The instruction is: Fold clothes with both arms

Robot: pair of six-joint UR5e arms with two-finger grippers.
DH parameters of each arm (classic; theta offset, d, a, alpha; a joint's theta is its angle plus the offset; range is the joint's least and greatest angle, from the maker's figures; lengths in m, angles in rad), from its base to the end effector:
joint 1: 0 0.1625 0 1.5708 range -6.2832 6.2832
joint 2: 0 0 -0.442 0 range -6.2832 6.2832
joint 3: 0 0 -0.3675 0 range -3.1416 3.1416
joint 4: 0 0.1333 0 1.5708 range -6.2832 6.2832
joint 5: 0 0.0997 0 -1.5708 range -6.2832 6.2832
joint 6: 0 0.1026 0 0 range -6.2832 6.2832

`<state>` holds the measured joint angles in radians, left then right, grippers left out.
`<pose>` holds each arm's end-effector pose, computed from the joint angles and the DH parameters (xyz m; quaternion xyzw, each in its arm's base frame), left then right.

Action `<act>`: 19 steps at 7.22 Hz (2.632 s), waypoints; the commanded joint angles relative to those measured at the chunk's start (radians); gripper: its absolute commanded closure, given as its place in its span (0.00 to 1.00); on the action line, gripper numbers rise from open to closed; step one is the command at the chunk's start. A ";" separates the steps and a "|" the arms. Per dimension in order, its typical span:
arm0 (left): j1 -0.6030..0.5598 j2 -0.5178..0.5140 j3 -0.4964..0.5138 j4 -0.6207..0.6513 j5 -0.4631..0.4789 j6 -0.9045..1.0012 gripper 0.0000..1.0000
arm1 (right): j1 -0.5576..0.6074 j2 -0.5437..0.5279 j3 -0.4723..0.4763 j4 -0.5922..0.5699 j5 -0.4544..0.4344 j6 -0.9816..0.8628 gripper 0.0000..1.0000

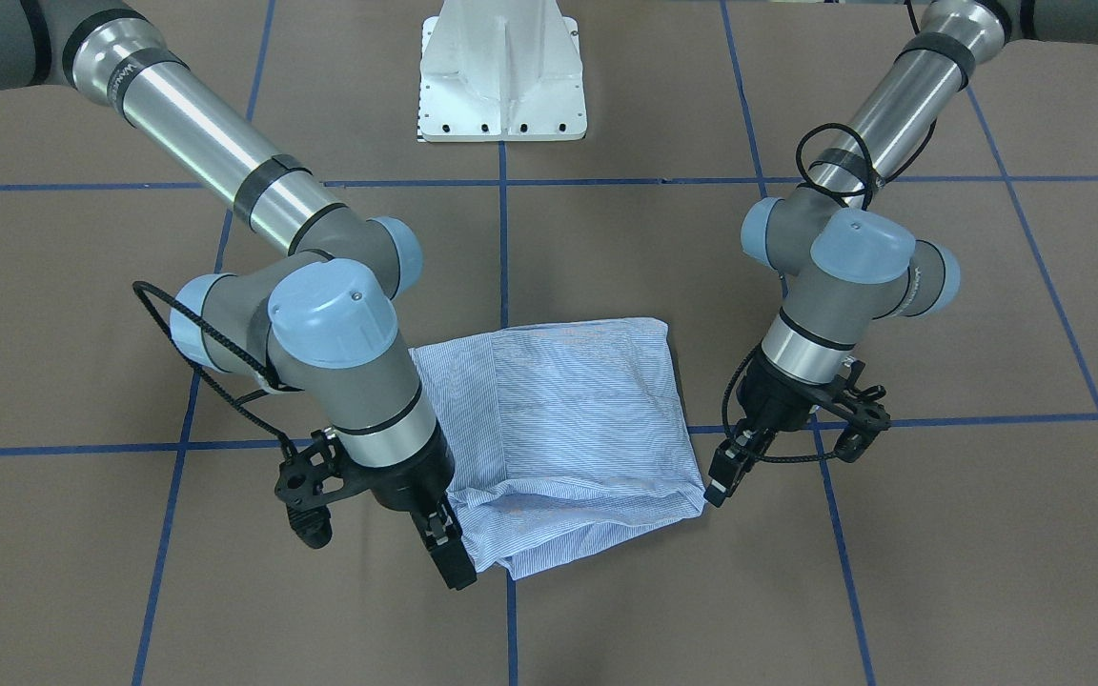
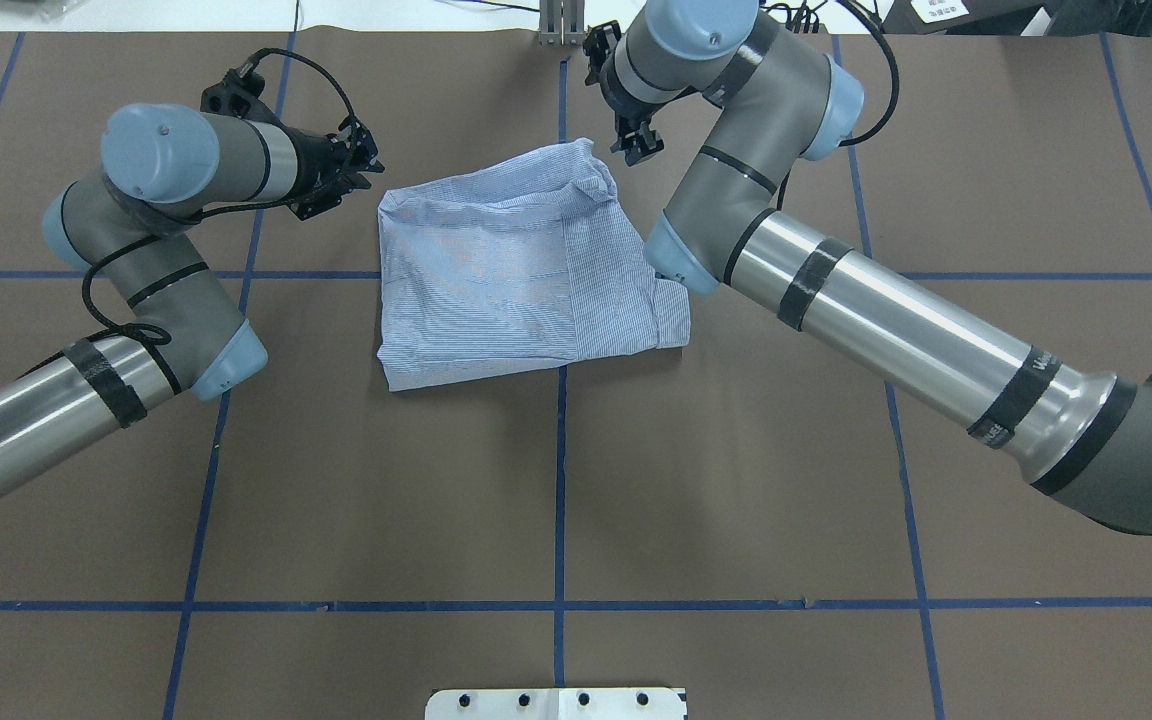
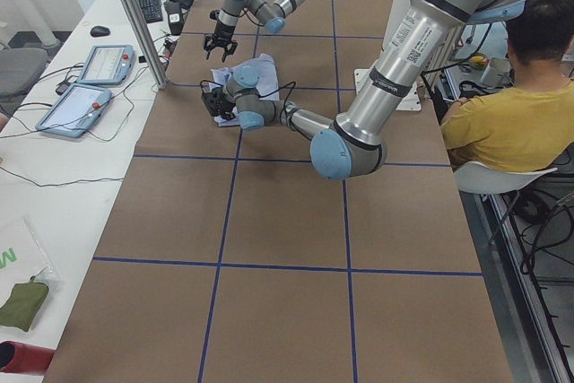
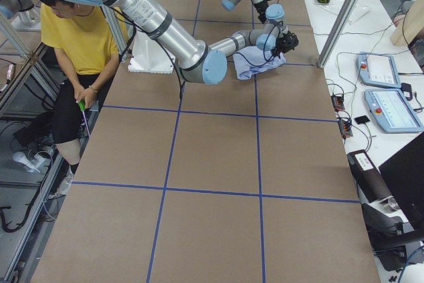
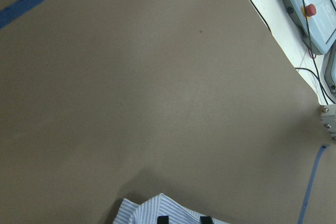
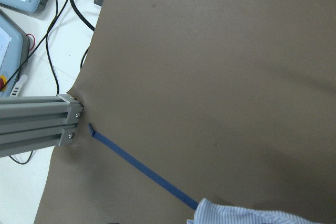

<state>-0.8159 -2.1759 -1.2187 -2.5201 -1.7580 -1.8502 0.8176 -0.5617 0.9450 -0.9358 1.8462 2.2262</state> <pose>0.4219 -0.6152 0.3773 0.0749 0.5634 -0.3824 0.7285 -0.5054 -0.6931 0.2274 -0.0803 -0.4909 0.5314 0.6857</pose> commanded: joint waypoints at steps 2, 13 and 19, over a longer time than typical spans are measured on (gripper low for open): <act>-0.016 0.022 -0.016 0.000 -0.009 0.150 0.66 | 0.023 -0.033 -0.015 0.000 0.022 -0.190 0.00; -0.566 0.536 -0.251 0.088 -0.494 1.498 0.50 | 0.494 -0.861 0.763 -0.641 0.429 -1.847 0.00; -0.744 0.610 -0.260 0.201 -0.683 1.732 0.00 | 0.598 -1.084 0.782 -0.488 0.488 -1.883 0.00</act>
<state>-1.5235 -1.5752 -1.4734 -2.3205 -2.4048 -0.1340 1.3770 -1.6103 1.7349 -1.4592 2.3054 0.3423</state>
